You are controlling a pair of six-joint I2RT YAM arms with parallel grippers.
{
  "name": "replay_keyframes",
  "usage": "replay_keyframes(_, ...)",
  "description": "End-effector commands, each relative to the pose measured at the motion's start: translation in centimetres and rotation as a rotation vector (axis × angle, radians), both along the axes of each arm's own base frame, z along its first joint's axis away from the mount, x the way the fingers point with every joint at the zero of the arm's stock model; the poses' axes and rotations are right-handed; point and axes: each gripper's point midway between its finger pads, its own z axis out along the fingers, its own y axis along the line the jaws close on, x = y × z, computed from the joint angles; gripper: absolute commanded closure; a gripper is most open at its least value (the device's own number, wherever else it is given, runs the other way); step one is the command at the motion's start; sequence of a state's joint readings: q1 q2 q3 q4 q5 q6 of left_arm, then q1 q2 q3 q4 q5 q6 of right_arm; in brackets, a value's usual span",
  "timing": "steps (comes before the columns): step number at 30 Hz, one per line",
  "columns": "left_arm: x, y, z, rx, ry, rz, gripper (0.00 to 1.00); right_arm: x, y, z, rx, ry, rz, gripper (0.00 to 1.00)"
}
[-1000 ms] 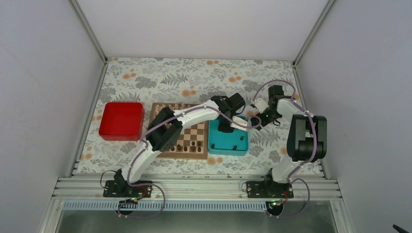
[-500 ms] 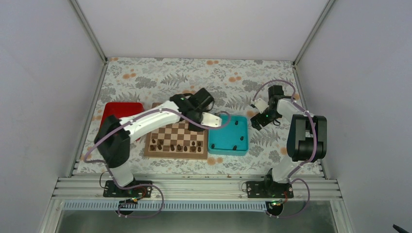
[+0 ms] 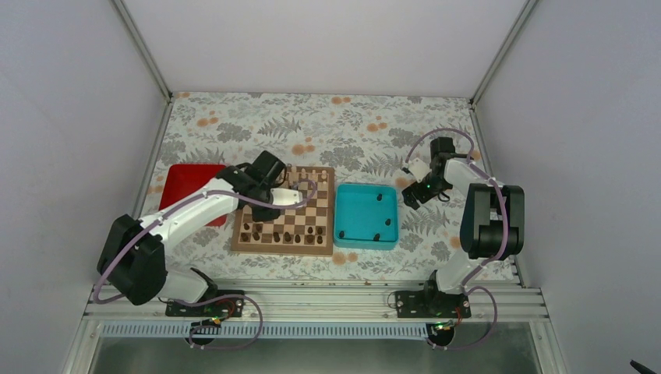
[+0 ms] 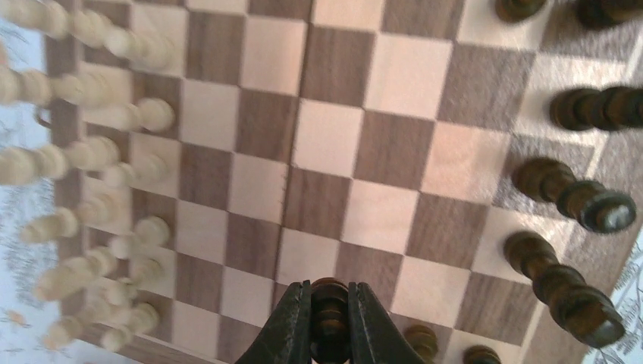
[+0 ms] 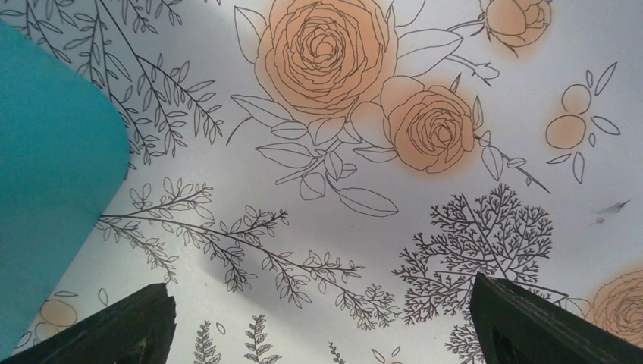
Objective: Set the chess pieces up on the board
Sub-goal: Place the chess piece on the chessboard.
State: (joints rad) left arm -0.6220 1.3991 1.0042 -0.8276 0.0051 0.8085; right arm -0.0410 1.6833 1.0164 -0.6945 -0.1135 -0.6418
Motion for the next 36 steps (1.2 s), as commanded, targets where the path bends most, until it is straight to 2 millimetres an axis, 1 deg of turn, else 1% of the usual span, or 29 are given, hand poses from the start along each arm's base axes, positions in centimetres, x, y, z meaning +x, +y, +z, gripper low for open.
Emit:
replay_keyframes(1, -1.3, 1.0, -1.3, -0.007, 0.031, 0.012, 0.9, 0.2, -0.3, -0.3, -0.007, 0.012, -0.019, 0.0)
replay_keyframes(9, -2.8, 1.9, -3.8, -0.002, 0.08, 0.031, 0.9, 0.0, -0.4, -0.7, -0.013, 0.024, -0.02, 0.0)
replay_keyframes(12, -3.2, 2.0, -4.3, -0.008, 0.095, 0.037, 0.9, 0.0, -0.4, -0.8, -0.013, 0.027, -0.02, 0.0)
replay_keyframes(18, -3.7, 1.8, -4.7, -0.024, 0.124, 0.041, 0.9, -0.1, -0.5, -1.0, -0.015, 0.032, -0.022, 0.0)
replay_keyframes(24, -3.9, 1.7, -4.9, -0.031, 0.135, 0.043, 0.9, -0.2, -0.5, -1.1, -0.016, 0.034, -0.021, 0.0)
replay_keyframes(36, -3.9, 2.3, -5.8, 0.007, 0.139, 0.043, 0.9, -0.2, -0.6, -1.1, -0.021, 0.034, -0.019, 0.0)
